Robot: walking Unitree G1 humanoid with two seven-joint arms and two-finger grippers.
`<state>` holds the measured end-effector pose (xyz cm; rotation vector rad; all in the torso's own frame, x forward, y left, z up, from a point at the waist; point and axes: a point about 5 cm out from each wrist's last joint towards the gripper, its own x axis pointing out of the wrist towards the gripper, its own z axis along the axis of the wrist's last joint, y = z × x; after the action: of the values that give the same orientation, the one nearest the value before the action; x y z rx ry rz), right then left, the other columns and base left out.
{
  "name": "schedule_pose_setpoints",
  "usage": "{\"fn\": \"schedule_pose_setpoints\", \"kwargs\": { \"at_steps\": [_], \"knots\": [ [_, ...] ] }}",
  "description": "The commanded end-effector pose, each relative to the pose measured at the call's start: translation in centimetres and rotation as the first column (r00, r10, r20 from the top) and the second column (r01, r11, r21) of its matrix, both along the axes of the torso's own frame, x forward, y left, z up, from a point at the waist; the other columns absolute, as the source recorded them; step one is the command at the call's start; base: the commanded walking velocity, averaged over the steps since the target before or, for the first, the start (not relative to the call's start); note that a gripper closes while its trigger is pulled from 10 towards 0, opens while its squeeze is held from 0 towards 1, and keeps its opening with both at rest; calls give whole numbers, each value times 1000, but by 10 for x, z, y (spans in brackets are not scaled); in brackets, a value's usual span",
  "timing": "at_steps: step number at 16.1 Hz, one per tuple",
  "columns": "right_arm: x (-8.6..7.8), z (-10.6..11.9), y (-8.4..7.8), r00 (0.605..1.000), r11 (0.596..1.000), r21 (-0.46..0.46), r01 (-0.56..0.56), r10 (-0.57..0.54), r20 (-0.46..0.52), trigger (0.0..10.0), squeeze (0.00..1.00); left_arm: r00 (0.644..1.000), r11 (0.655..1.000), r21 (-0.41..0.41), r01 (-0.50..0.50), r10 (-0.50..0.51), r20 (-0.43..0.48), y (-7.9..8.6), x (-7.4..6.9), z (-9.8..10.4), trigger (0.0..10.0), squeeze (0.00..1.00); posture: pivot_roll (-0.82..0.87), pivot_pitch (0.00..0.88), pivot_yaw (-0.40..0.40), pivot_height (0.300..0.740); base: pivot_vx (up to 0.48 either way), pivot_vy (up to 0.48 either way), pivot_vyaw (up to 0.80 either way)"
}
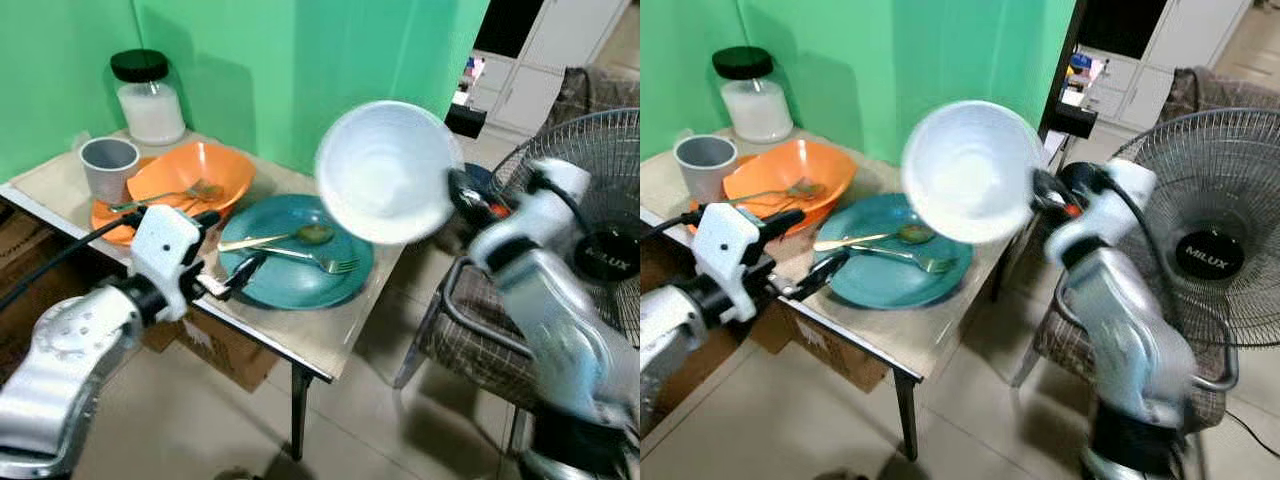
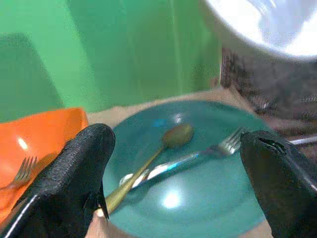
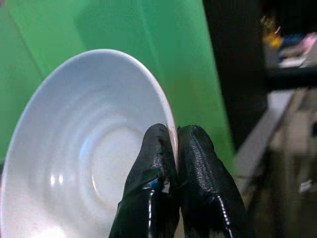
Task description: Setting the table
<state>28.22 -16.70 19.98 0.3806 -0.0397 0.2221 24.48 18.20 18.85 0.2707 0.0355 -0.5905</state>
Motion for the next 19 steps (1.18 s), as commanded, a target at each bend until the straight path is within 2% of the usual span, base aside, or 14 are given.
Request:
{"fn": "schedule_pose_setpoints", "kwargs": {
  "at_steps": [1, 2, 3, 5, 7, 9, 12, 14, 17, 19],
  "knots": [
    [-9, 13, -1, 994, 996, -84, 40, -31, 109, 10000, 0, 999, 1000, -2, 12, -12, 38, -10, 2, 5, 10000, 231, -8, 0, -71, 740, 0, 0, -744],
    [-16, 11, -5, 989, 988, -124, 87, -70, 134, 10000, 0, 998, 1000, -4, -8, 9, 58, -15, 6, 7, 10000, 231, -8, 0, -71, 740, 0, 0, -763],
    [-23, 7, -11, 984, 982, -129, 141, -124, 131, 10000, 0, 994, 997, -19, -71, 72, 81, -18, 15, 9, 10000, 224, -8, 0, -71, 740, 0, 0, -781],
    [-29, 5, -14, 981, 978, -126, 168, -152, 124, 10000, 0, 983, 987, -65, -145, 151, 104, -22, 25, 11, 10000, 224, -36, 0, -67, 740, 0, 0, -784],
    [-32, 5, -14, 982, 977, -131, 166, -151, 116, 10000, 0, 963, 967, -116, -227, 240, 119, -33, 37, 11, 10000, 220, -69, 0, -59, 740, 0, 0, -800],
    [-33, 4, -10, 981, 980, -104, 168, -156, 111, 10000, 0, 964, 968, -73, -239, 246, 106, -36, 34, -1, 10000, 220, -73, 0, -63, 740, 0, 0, -800],
    [-35, 2, -7, 981, 982, -84, 170, -161, 105, 10000, 0, 957, 964, -65, -259, 265, 115, -37, 36, -2, 10000, 212, -71, 0, -61, 740, 0, 0, -800],
    [-34, 1, -9, 979, 979, -79, 186, -178, 96, 10000, 0, 959, 965, -57, -256, 261, 114, -37, 36, -3, 10000, 122, -70, 0, -59, 740, 0, 0, -794],
    [-35, -6, -11, 979, 974, -104, 201, -195, 65, 10000, 0, 950, 955, -35, -295, 297, 100, -26, 36, -9, 10000, 16, -67, 0, -60, 740, 0, 0, -788],
    [-34, -10, -11, 975, 968, -122, 219, -214, 53, 10000, 0, 933, 937, -33, -348, 350, 82, -18, 37, -12, 10000, 0, -64, 0, -62, 740, 0, 0, -788]
  ]
}}
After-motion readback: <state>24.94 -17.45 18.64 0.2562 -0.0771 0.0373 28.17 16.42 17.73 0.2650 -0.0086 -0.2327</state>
